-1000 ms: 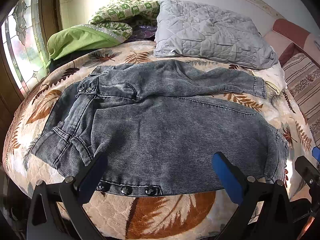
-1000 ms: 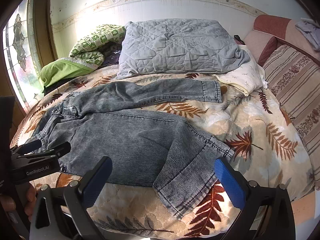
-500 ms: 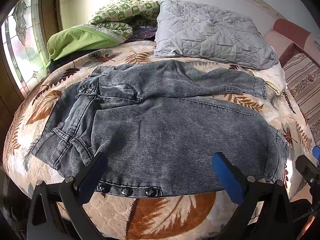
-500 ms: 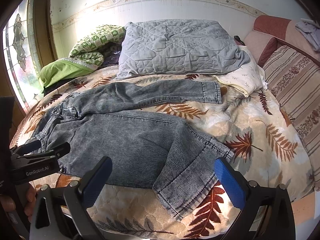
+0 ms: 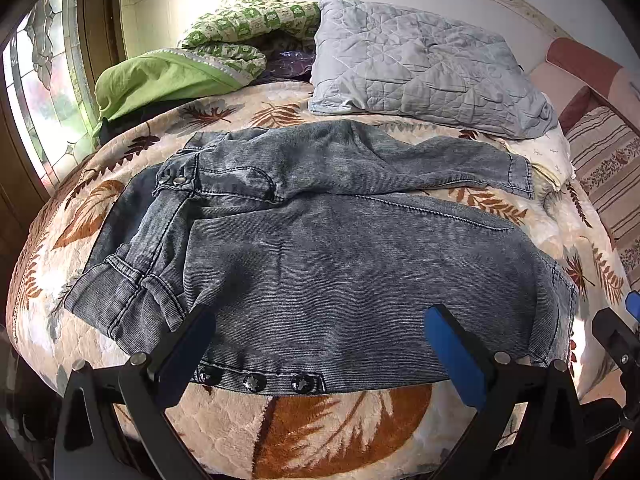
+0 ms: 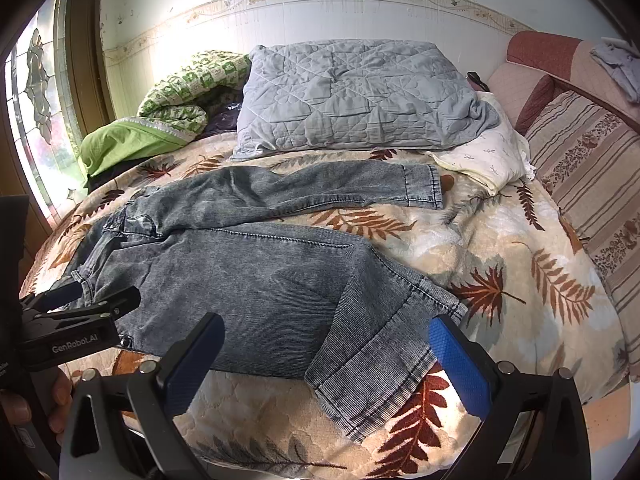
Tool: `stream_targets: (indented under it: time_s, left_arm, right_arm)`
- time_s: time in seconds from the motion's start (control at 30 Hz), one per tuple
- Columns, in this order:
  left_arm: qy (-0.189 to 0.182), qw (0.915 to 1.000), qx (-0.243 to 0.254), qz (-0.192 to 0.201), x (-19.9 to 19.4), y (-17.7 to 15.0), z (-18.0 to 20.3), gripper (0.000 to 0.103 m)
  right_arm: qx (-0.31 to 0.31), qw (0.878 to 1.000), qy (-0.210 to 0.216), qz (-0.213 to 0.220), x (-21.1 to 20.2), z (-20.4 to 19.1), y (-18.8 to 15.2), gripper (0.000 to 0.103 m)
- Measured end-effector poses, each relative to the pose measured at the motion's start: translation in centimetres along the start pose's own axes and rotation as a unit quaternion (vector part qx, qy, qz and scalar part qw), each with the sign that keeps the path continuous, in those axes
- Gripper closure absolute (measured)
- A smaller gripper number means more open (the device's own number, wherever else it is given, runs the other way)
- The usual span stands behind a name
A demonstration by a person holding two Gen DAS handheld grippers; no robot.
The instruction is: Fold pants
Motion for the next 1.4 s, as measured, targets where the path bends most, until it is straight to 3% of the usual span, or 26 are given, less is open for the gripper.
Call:
stream_targets:
  time_s: [0.43,0.57,0.67,0.77,0.9,1.0,1.13,1.2,1.27,1.3,1.33,1.4]
  left_arm:
    - [-0.005,1.0,-0.004,-0.004,0.1,-0.2,-0.5,0.0]
    - [0.005,0.9998,-0.019,-0.008,0.9,0.0,-2.7,0.0]
    - [0.016,0.9985,-0.045,-0.024,1.9,0.4,-5.3,0.0]
    - [0.032,0.9975,-0.058,-0.024,2.6,0.8,-7.2,0.0]
    - [0.035,0.9973,-0.059,-0.025,3.8,1.5,-8.2,0.0]
    - [0.028,0.9981,-0.052,-0.02,4.5,2.0,-8.4,0.0]
    - [0.018,0.9989,-0.041,-0.016,5.7,1.8,-8.3,0.0]
    - [0.018,0.9989,-0.042,-0.012,6.1,1.7,-8.3,0.0]
    - [0.011,0.9988,-0.047,-0.007,6.2,1.7,-8.4,0.0]
    - [0.009,0.9988,-0.049,-0.002,6.2,1.8,-8.4,0.0]
    - [0.008,0.9987,-0.051,0.001,6.2,1.9,-8.5,0.0]
    - [0.005,0.9985,-0.054,0.004,6.3,1.9,-8.6,0.0]
  right_arm:
    - [0.004,1.0,0.005,-0.006,0.2,0.1,-0.1,0.0]
    - [0.024,0.998,0.038,-0.043,0.9,0.5,-1.5,0.0]
    - [0.029,0.991,0.08,-0.103,2.6,0.2,-4.6,0.0]
    - [0.054,0.989,0.068,-0.123,3.7,1.8,-7.1,0.0]
    - [0.11,0.985,0.054,-0.121,4.0,5.3,-7.3,0.0]
    - [0.178,0.969,0.121,-0.12,4.4,8.0,-6.0,0.001]
    - [0.288,0.935,0.174,-0.115,6.7,13.2,-3.5,0.001]
    - [0.31,0.926,0.165,-0.138,9.0,14.9,-2.2,0.006]
    - [0.311,0.922,0.159,-0.168,11.3,15.6,-1.3,0.021]
    - [0.309,0.922,0.151,-0.179,12.3,15.8,-0.9,0.023]
    - [0.303,0.925,0.142,-0.179,12.7,15.8,-0.4,0.026]
    - [0.268,0.938,0.114,-0.187,13.1,15.3,0.8,0.041]
Point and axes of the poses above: each gripper's, at about its wrist camera, not at the fingertips, and x roughly the way its jaws point, z to its right, y to its top, the point moved 2 cm from there along x, roughly the way its jaws point, and after that the axes turned 7 degrees about -z, right-handed, at the moved point
